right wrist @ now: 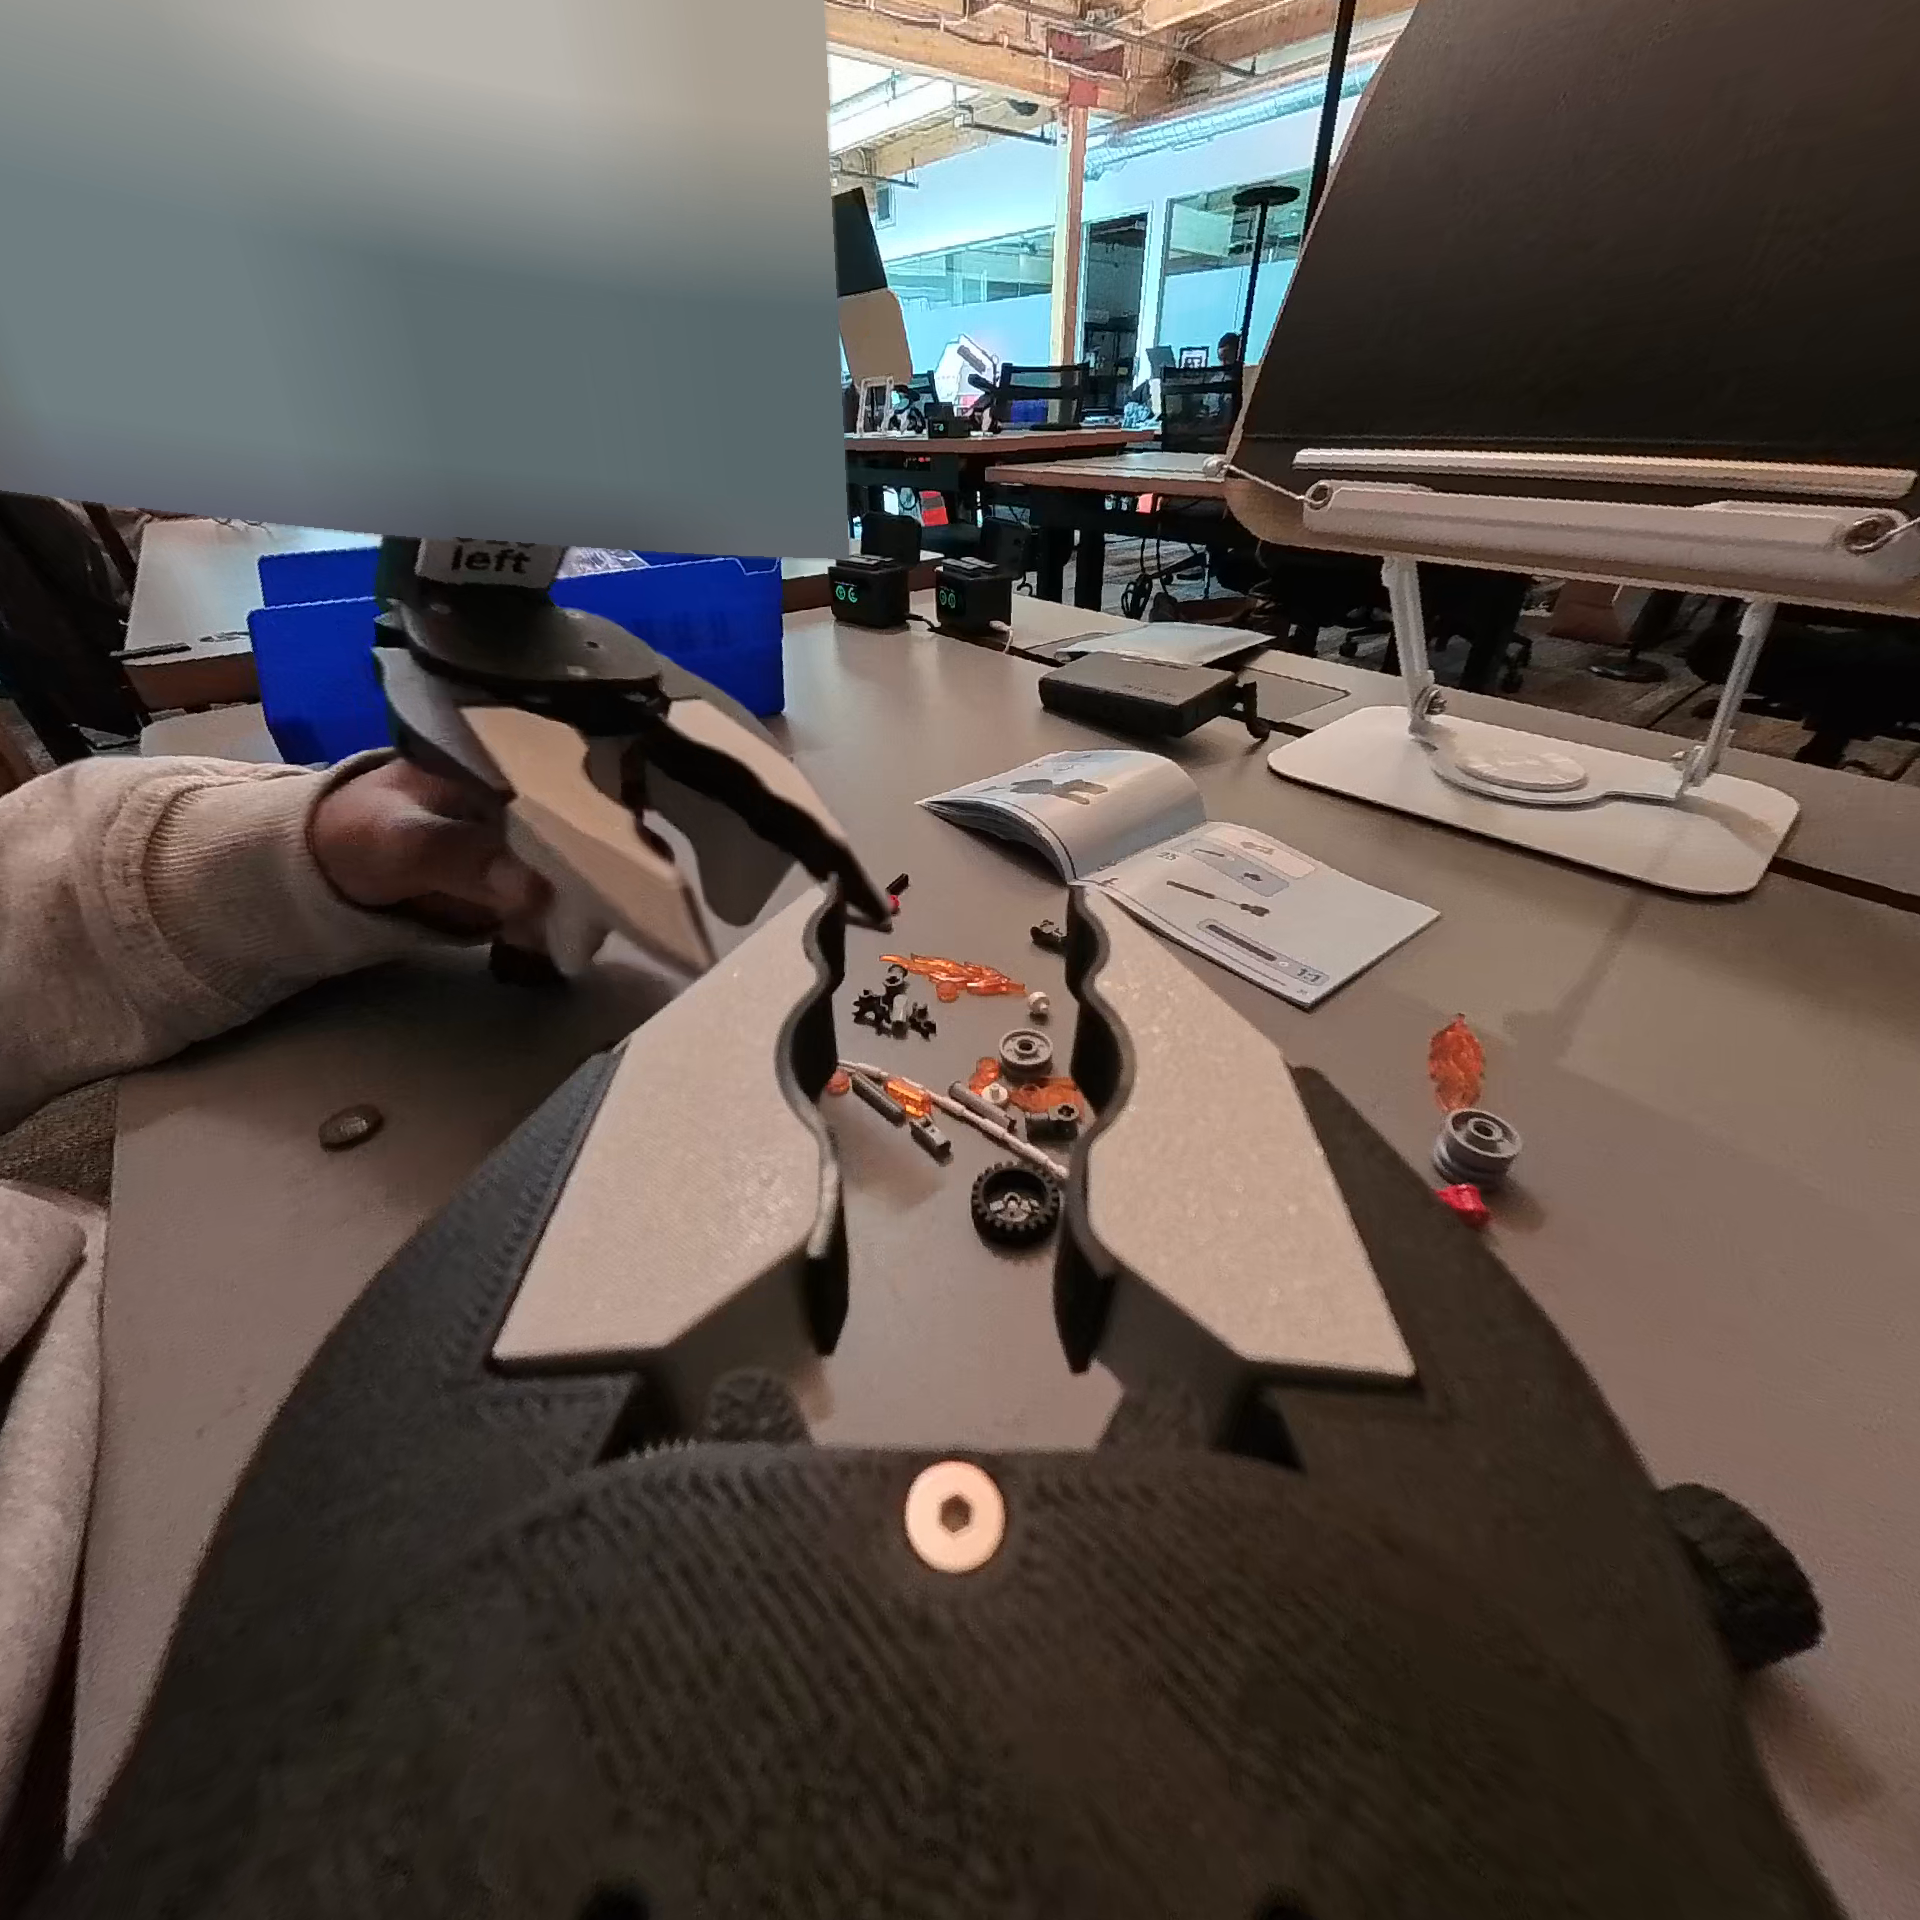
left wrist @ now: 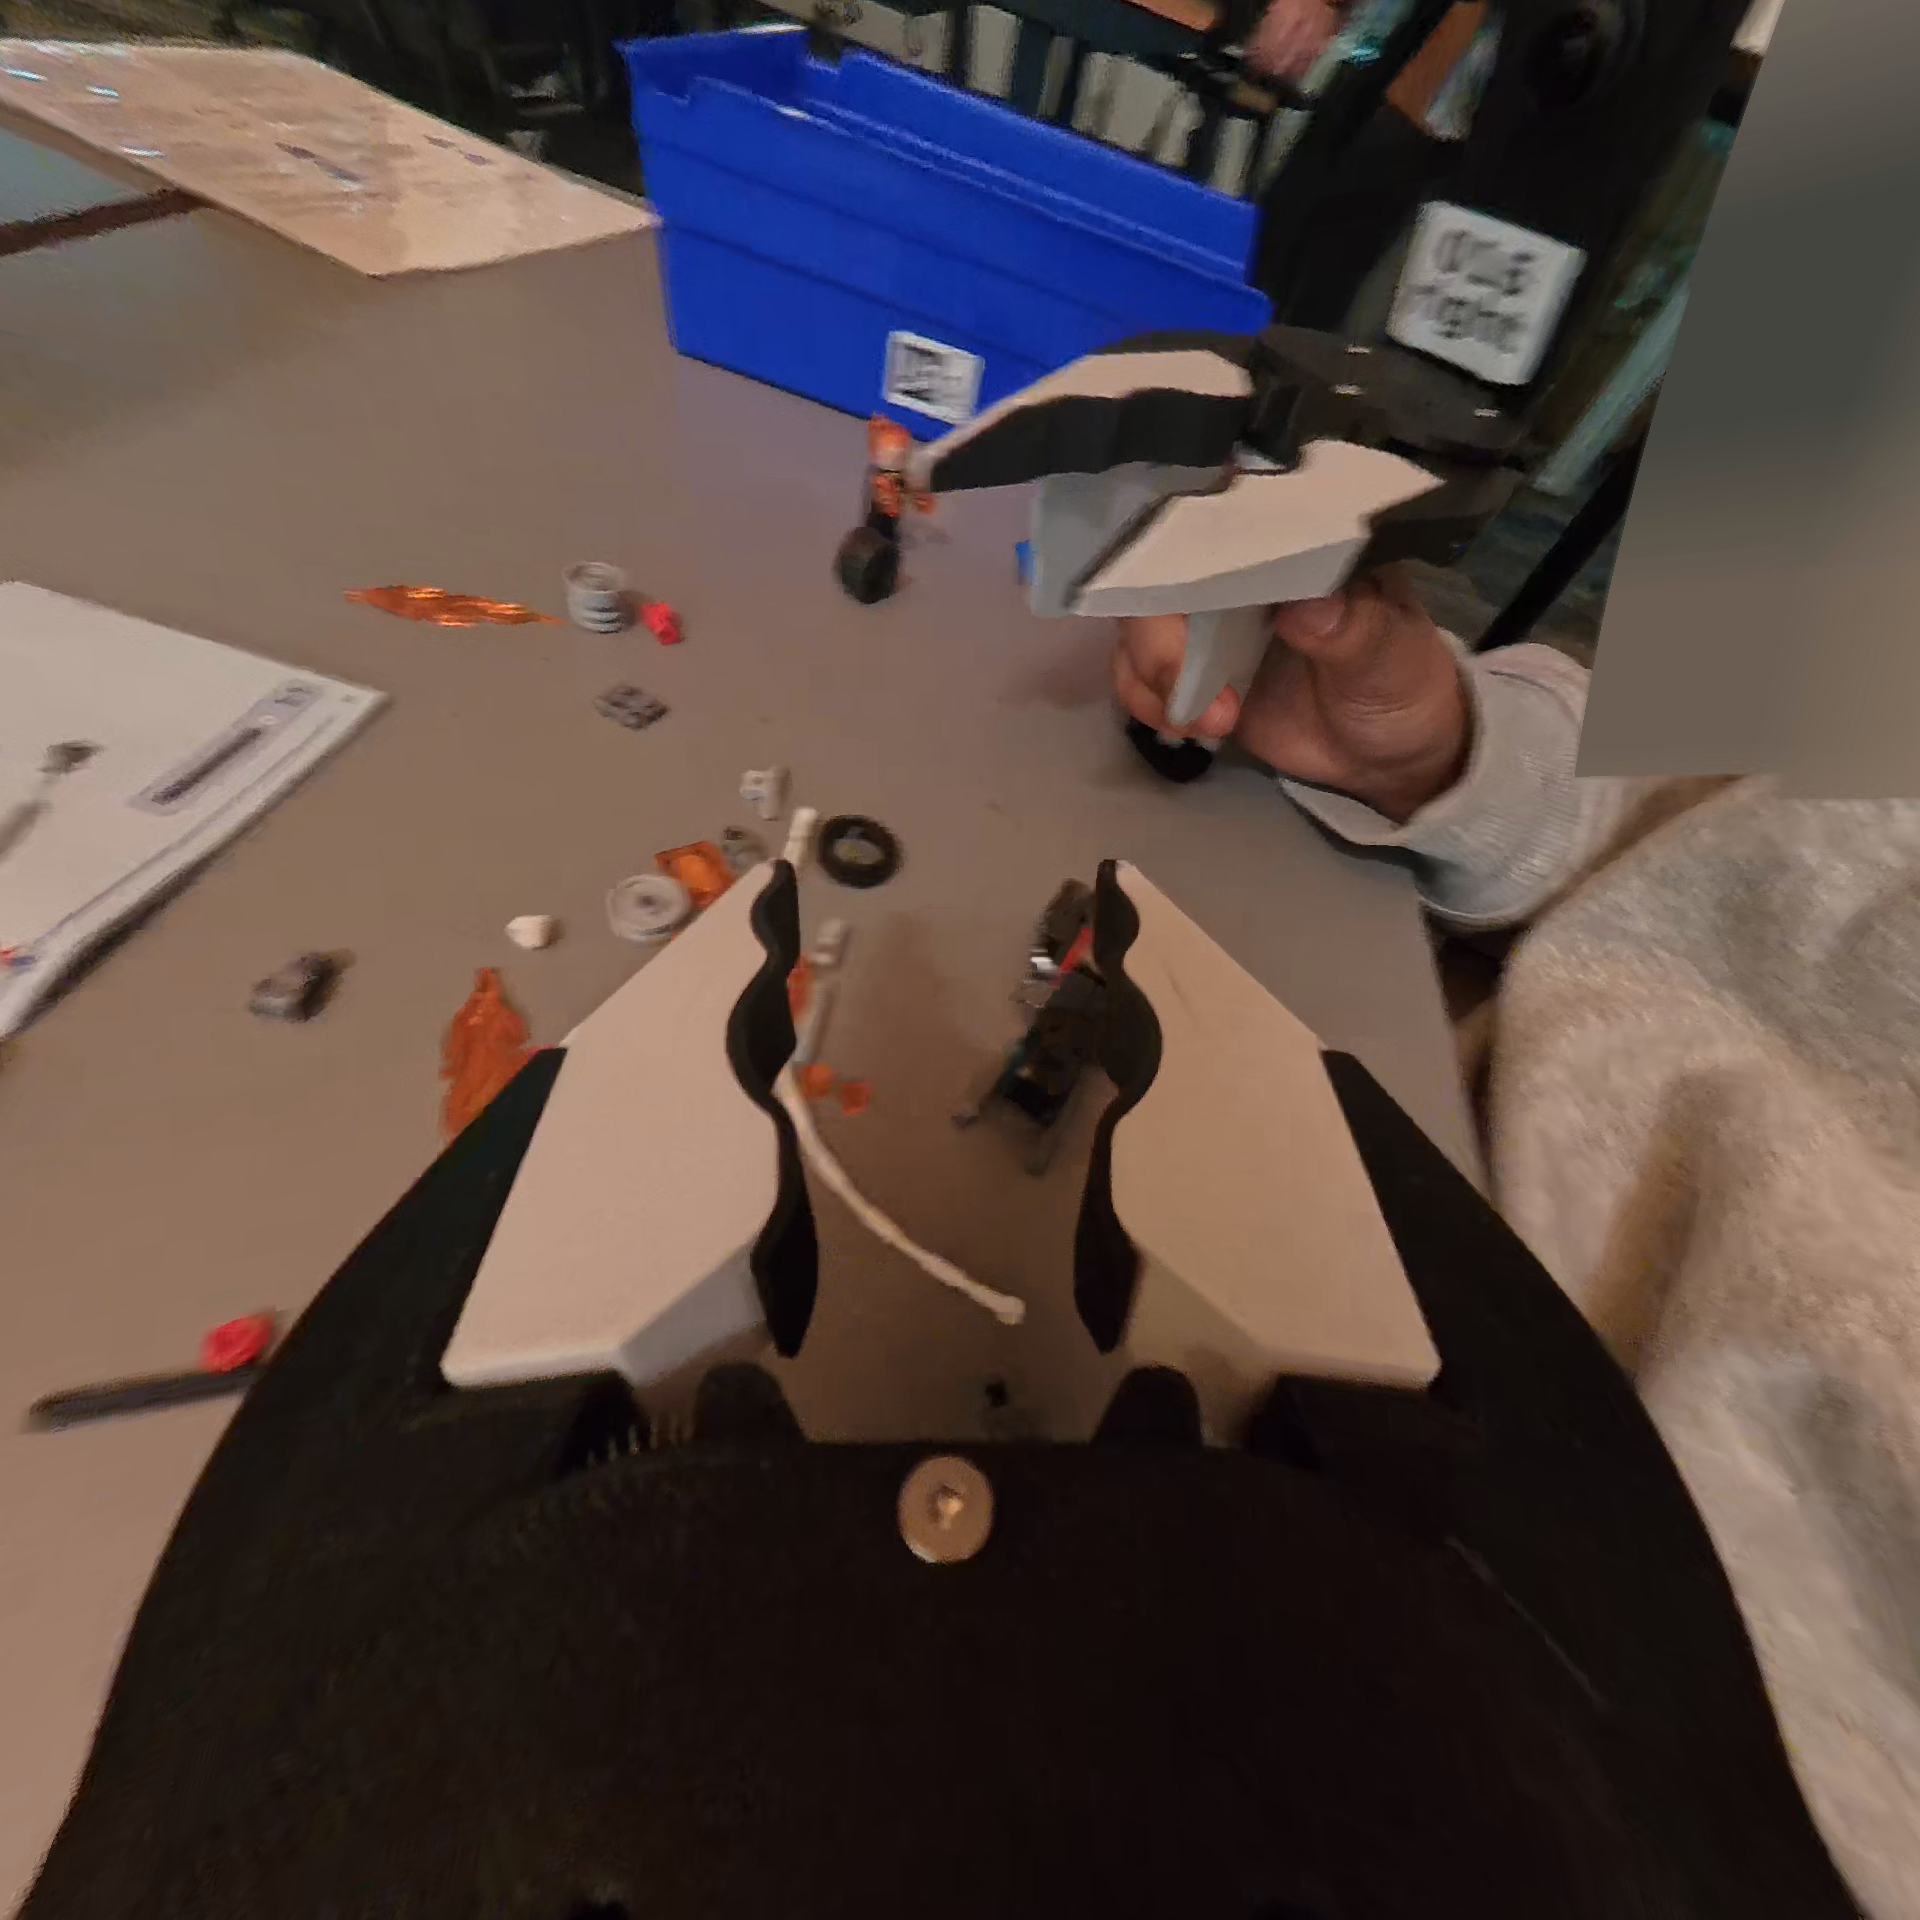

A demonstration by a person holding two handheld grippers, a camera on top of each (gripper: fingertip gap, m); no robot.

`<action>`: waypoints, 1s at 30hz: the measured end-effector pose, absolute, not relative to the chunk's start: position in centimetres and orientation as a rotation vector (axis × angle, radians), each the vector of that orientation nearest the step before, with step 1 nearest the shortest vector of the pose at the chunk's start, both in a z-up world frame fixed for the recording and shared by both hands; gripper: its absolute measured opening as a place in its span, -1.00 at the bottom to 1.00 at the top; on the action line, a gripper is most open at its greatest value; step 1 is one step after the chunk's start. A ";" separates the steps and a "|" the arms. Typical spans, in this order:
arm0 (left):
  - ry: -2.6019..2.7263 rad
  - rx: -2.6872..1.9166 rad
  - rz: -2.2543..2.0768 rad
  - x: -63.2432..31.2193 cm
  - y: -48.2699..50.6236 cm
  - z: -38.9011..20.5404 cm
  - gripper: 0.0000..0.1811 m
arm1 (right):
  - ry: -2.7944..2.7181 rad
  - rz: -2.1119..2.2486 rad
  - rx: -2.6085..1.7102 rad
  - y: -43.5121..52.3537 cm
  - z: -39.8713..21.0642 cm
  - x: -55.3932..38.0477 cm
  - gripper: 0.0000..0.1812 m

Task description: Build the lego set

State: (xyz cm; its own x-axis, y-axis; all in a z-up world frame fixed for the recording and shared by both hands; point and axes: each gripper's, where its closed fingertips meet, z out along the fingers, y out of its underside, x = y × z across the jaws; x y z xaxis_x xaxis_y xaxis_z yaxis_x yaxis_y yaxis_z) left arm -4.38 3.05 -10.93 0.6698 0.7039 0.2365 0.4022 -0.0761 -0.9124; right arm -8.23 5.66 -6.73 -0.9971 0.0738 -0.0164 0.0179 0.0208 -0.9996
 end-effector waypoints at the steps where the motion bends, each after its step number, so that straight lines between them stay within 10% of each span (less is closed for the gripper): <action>1: -0.961 -1.698 0.388 -5.1 1.9 -11.1 -0.35 | -2.215 2.168 -0.099 5.7 -6.7 -8.2 -0.55; 30: -1.433 -1.777 1.014 -7.7 -8.4 -13.6 -0.26 | -2.218 2.142 -0.087 5.6 -6.9 -8.8 -0.55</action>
